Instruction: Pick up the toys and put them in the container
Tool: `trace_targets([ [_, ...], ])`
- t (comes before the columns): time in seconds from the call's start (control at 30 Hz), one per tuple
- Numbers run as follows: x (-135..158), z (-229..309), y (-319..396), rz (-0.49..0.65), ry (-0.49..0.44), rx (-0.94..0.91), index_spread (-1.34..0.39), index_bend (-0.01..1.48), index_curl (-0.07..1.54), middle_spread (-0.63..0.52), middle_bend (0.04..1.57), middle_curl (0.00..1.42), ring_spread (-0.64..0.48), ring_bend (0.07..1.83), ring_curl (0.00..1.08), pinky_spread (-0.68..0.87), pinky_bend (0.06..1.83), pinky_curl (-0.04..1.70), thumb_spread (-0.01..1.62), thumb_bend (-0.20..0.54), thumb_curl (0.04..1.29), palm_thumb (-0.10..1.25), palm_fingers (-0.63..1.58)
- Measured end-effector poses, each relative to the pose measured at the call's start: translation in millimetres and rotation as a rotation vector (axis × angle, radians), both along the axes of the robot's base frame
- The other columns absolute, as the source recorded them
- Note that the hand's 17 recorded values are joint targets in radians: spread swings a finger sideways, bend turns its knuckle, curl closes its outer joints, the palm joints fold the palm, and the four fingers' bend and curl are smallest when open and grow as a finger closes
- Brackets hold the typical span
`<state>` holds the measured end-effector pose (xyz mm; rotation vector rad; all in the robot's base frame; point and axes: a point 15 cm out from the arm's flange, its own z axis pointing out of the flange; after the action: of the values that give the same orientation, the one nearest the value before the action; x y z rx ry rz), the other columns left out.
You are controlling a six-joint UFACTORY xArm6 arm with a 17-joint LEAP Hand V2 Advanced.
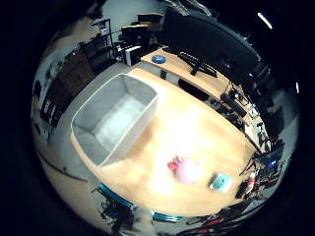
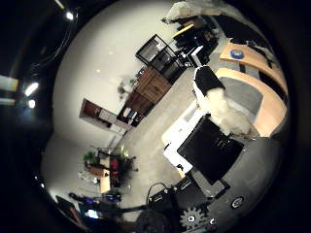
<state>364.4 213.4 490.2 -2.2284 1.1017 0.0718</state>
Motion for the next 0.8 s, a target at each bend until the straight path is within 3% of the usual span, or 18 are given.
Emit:
trace_targets([
  [0.2, 19.4, -14.9, -73.6, -0.136, 0.036, -0.096, -0.62, 0.32, 0.43, -0.38, 0.23, 0.31, -0.36, 0.82, 0.26, -0.05, 0.86, -0.01, 0.98, -0.049, 0.49, 0.56, 0.44],
  [0.4, 20.7, -35.9, -130.7, -0.21, 0.088, -0.191, -0.61, 0.26, 0.4, -0.35, 0.21, 0.31, -0.32, 0.77, 0.24, 0.03, 0.86, -0.01, 0.97, -0.042, 0.45, 0.49, 0.41],
  [0.6, 23.4, -48.4, -157.0, -0.219, 0.093, -0.227, -0.6, 0.23, 0.39, -0.34, 0.19, 0.31, -0.31, 0.74, 0.22, 0.08, 0.84, -0.01, 0.97, -0.038, 0.43, 0.46, 0.4],
  [0.8, 23.1, -87.6, -181.2, -0.239, 0.175, -0.234, -0.59, 0.2, 0.38, -0.32, 0.18, 0.3, -0.3, 0.73, 0.22, 0.1, 0.85, 0.0, 0.97, -0.034, 0.42, 0.44, 0.39],
])
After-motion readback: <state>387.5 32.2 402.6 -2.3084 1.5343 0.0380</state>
